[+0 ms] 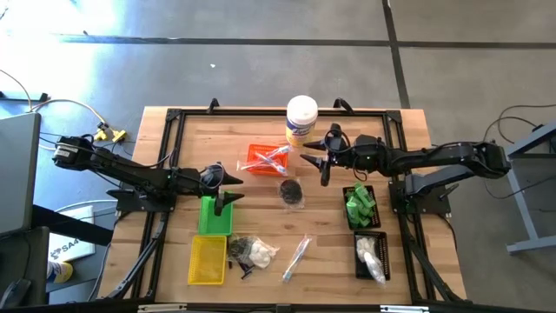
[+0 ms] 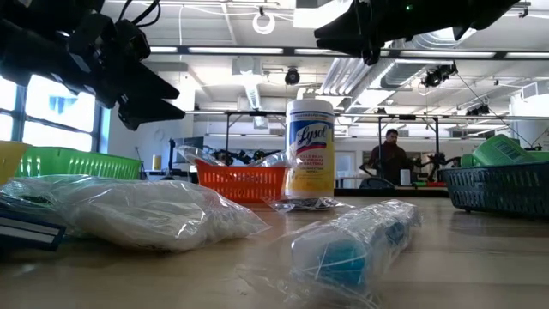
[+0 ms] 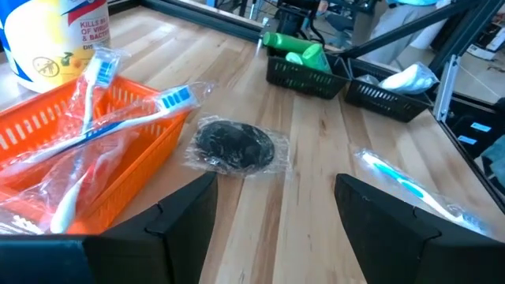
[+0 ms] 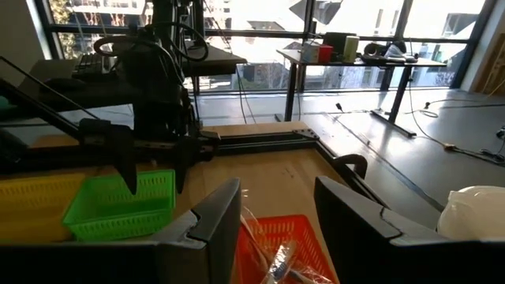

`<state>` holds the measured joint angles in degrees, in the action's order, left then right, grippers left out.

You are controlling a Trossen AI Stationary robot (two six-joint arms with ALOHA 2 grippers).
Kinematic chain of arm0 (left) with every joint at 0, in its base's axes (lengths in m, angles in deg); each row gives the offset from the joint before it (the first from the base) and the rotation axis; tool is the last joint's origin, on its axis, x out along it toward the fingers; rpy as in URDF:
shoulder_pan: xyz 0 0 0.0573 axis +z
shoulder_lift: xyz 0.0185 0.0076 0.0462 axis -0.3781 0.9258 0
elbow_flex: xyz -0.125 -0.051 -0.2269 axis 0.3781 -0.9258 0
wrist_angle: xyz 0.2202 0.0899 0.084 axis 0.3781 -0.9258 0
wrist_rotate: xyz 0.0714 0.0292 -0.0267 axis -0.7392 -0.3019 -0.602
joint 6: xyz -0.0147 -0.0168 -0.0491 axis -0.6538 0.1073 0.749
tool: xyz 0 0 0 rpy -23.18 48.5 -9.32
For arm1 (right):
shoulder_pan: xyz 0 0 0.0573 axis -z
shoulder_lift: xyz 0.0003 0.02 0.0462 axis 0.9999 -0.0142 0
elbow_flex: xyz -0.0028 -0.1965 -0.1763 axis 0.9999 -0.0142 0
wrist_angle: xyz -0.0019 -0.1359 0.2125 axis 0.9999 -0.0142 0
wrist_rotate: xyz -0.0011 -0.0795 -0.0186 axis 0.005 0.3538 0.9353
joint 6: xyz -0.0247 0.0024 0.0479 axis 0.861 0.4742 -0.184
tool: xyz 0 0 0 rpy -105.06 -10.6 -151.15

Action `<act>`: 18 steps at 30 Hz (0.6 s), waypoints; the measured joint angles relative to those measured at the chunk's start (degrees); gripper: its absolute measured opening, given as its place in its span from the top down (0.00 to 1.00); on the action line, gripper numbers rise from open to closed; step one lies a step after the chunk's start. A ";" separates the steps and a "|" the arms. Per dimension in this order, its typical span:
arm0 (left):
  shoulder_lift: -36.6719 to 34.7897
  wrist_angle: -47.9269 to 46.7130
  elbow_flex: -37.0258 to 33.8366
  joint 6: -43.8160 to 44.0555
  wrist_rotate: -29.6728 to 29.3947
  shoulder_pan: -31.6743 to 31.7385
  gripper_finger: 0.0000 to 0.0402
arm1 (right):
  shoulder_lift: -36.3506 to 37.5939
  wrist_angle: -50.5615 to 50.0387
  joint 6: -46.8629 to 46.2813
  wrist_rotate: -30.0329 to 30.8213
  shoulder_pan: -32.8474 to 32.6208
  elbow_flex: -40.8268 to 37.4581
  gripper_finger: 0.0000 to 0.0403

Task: Pick & Place Travel size toiletries
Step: Put the black hairbrush into the green bin

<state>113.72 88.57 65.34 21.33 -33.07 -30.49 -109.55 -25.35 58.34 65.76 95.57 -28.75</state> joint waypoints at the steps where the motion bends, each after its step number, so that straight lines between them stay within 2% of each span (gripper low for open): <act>1: 0.00 -0.04 0.00 0.00 0.00 0.00 0.38 | 0.00 -0.02 -0.15 -0.25 0.01 0.00 0.61; 7: 0.00 -0.04 0.00 -0.06 0.00 0.00 0.38 | -1.56 -0.02 -3.16 -1.27 0.01 0.00 0.61; 18: 0.00 0.14 0.00 -1.54 -3.48 0.00 0.38 | -12.06 5.59 -3.17 -1.23 0.11 0.02 0.61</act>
<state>113.72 88.71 65.34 19.79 -36.55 -30.49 -121.61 -19.77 55.16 64.53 95.68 -28.72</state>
